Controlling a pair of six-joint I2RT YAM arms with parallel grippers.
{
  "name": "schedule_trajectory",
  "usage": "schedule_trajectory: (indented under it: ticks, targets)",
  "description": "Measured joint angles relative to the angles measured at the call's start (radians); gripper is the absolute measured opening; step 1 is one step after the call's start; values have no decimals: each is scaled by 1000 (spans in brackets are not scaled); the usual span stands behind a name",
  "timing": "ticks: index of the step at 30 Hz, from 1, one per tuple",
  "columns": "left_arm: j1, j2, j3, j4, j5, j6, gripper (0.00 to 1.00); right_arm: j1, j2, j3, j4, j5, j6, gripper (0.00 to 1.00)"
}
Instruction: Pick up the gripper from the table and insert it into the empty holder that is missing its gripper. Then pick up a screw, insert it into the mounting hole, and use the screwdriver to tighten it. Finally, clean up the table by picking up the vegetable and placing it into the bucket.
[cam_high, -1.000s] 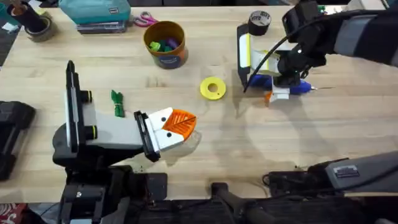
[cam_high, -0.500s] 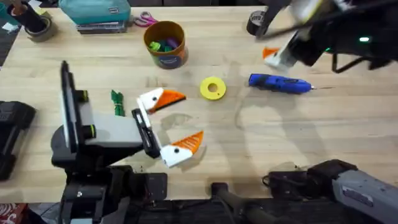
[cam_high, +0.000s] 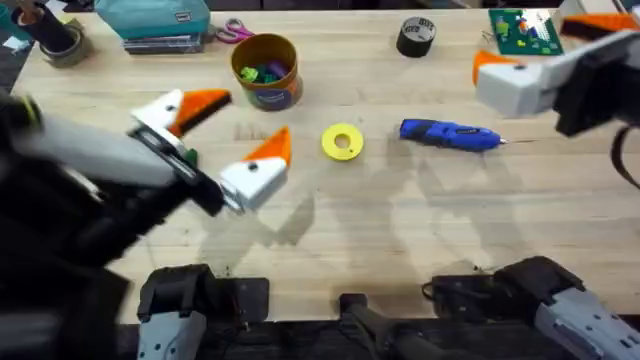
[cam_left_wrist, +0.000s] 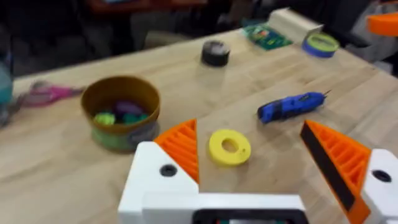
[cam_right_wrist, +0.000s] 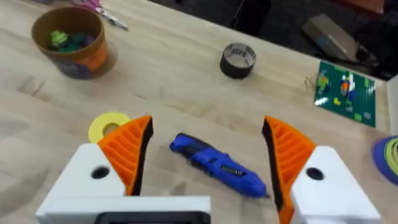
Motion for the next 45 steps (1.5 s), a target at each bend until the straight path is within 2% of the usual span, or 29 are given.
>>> schedule_trajectory:
  ticks: [2, 6, 10, 15, 22, 25, 27, 30, 36, 40, 45]
  targets:
    - [6, 97, 126, -140, -62, 35, 983, 0, -26, 0, -48, 0, 15, 995]
    - [7, 266, 325, -346, -182, 94, 983, 0, -59, 0, -139, 0, 28, 996]
    - [7, 397, 437, -473, -323, 132, 984, 0, -64, 0, -187, 0, 32, 996]
    - [7, 504, 452, -537, -479, 149, 986, 0, -64, 0, -191, 0, 32, 996]
    - [7, 583, 452, -536, -508, 153, 985, 0, -64, 0, -191, 0, 32, 996]
    - [16, 596, 452, -536, -547, 153, 985, 0, -64, 0, -192, 0, 32, 996]
    - [40, 609, 452, -538, -569, 153, 983, 0, -64, 0, -192, 0, 32, 996]
    - [110, 659, 454, -548, -595, 156, 985, 0, -64, 0, -192, 0, 32, 996]
    - [244, 848, 459, -516, -643, 178, 984, 0, -64, 0, -192, 0, 32, 996]
    - [297, 985, 499, -515, -662, 221, 985, 0, -64, 0, -192, 0, 32, 996]
    - [340, 1148, 574, -496, -666, 261, 985, 0, -64, 0, -201, 0, 32, 996]
